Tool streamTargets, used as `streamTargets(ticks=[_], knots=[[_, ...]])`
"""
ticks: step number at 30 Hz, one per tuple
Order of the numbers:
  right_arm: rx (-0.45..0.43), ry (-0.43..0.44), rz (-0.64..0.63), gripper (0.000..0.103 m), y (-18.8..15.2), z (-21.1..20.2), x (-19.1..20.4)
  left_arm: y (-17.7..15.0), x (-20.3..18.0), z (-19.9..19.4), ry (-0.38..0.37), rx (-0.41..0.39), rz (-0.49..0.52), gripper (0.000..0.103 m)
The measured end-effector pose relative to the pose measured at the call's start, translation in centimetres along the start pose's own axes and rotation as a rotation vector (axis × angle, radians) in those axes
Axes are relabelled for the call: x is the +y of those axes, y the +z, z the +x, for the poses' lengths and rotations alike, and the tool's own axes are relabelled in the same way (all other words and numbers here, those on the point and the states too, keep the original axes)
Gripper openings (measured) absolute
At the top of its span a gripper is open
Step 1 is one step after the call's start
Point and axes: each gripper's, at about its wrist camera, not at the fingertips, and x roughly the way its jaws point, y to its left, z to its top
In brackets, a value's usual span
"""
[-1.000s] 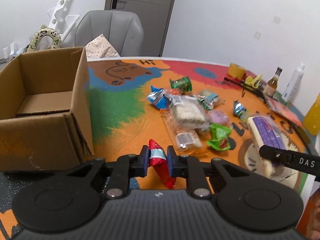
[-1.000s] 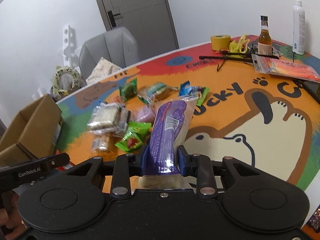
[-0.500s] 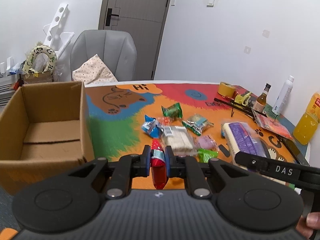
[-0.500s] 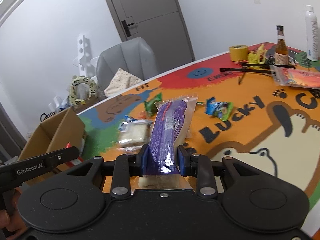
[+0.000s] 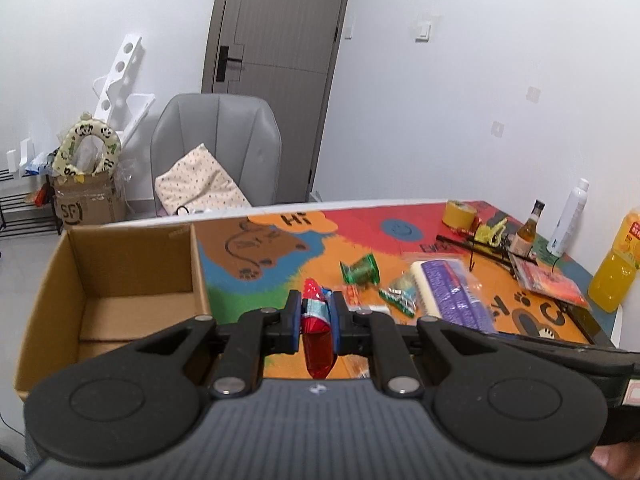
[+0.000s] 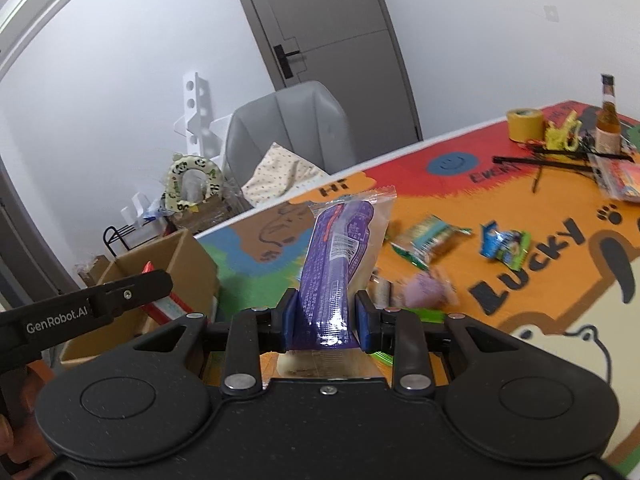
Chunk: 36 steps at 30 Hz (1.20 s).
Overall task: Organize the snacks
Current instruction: 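Carry the red bar and purple bread over the cardboard box with both tools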
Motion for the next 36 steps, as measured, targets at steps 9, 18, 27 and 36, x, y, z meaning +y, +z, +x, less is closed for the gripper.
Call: streamTargets(ticks=[9, 18, 27, 36], knots=[[-0.014, 0.029, -0.012, 0.028, 1.2, 1.5, 3.0, 1.7, 2.8, -0.7, 0.011, -0.026, -0.006, 0.013], [-0.001, 0.091, -0.023, 0.028, 1.8, 3.3, 6.5, 1.9, 8.5, -0.5, 0.077, -0.027, -0.091, 0.013], [0.032, 0.132, -0.049, 0.028, 1.4, 5.7, 10.5, 1.2, 12.2, -0.3, 0.113, 0.004, -0.122, 0.013], [0.076, 0.176, -0.059, 0.028, 0.6, 7.7, 13.2, 0.0, 14.5, 0.1, 0.142, 0.044, -0.152, 0.013]])
